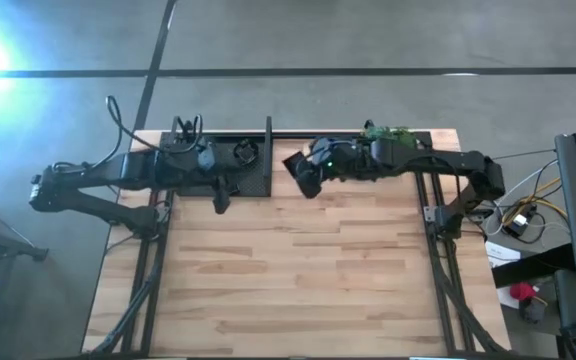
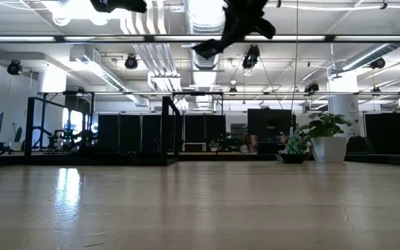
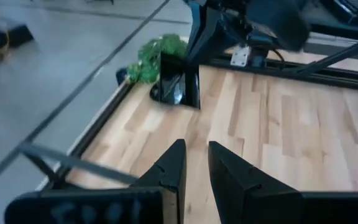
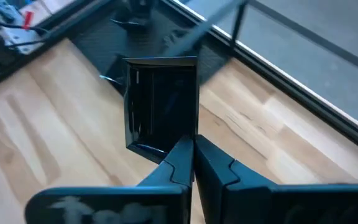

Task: Pick & Place Mini shaped plates
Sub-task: Stack the black square plate on top of the black square plates on the shelf

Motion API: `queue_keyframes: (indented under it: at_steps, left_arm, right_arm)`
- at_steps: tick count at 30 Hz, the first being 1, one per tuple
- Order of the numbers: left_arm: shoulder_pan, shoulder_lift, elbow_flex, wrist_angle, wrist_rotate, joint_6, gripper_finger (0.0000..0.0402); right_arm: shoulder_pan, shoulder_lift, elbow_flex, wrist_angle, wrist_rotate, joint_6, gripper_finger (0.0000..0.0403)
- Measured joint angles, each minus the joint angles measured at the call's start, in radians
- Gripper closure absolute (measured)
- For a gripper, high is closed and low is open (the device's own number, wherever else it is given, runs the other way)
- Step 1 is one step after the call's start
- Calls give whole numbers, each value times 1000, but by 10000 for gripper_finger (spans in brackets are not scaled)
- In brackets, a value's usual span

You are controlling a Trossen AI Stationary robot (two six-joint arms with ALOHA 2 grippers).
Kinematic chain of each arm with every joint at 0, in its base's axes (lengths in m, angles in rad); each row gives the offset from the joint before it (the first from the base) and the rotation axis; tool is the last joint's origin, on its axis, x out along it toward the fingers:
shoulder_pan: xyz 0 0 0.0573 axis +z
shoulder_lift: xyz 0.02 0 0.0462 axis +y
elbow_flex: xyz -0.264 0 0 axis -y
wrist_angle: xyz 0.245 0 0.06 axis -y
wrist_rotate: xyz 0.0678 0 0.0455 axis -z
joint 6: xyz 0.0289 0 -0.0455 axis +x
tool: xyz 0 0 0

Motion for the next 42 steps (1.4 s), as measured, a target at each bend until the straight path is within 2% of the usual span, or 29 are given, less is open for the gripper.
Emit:
queue_keyframes:
  at_steps: [7,13,24,31,42]
  left_arm:
    - [-5,79,1,52,-1,111,339]
    - [-5,132,1,80,-24,132,339]
    - [-6,103,51,26,-70,131,339]
    - [-5,86,84,-64,-170,101,339]
    - [-5,129,82,-78,-214,82,339]
  right_arm:
    - [60,120,163,-2,24,-53,395]
    - [71,229,330,-13,23,-132,395]
    - [70,363,541,-141,22,-192,395]
    - [70,372,570,-125,21,-217,395]
    - [70,369,596,-108,21,-237,395]
